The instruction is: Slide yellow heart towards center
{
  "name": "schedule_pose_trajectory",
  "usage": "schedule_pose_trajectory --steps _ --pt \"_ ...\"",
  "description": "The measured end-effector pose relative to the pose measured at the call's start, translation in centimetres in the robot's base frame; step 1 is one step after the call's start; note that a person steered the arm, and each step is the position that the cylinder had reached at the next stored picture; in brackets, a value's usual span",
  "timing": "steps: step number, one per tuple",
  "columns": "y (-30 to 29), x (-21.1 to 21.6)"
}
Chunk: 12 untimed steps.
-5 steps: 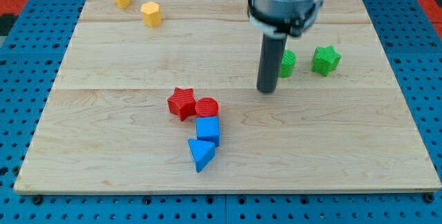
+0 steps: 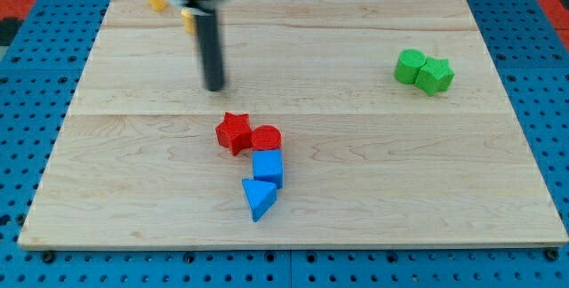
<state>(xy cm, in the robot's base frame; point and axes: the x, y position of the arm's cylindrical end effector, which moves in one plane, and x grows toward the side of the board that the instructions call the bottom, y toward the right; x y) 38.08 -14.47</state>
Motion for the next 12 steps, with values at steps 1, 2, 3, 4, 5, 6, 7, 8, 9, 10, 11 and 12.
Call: schedule_pose_trajectory --steps 1,2,3,4,5,6,7,8,9,10,11,12 --pt "-9.1 -5.2" --pt "-16.0 -10.3" --pt "-14.1 -19.0" --pt "-11.4 -18.9" --pt "-2.8 -18.9" --pt "6.1 -18.8" --pt "15.2 -18.7" --pt "17.6 -13.3" --pt "14.8 -13.0" --pt "21.7 -16.7" --pt "16.0 -17.0" --pt "14.2 -13.0"
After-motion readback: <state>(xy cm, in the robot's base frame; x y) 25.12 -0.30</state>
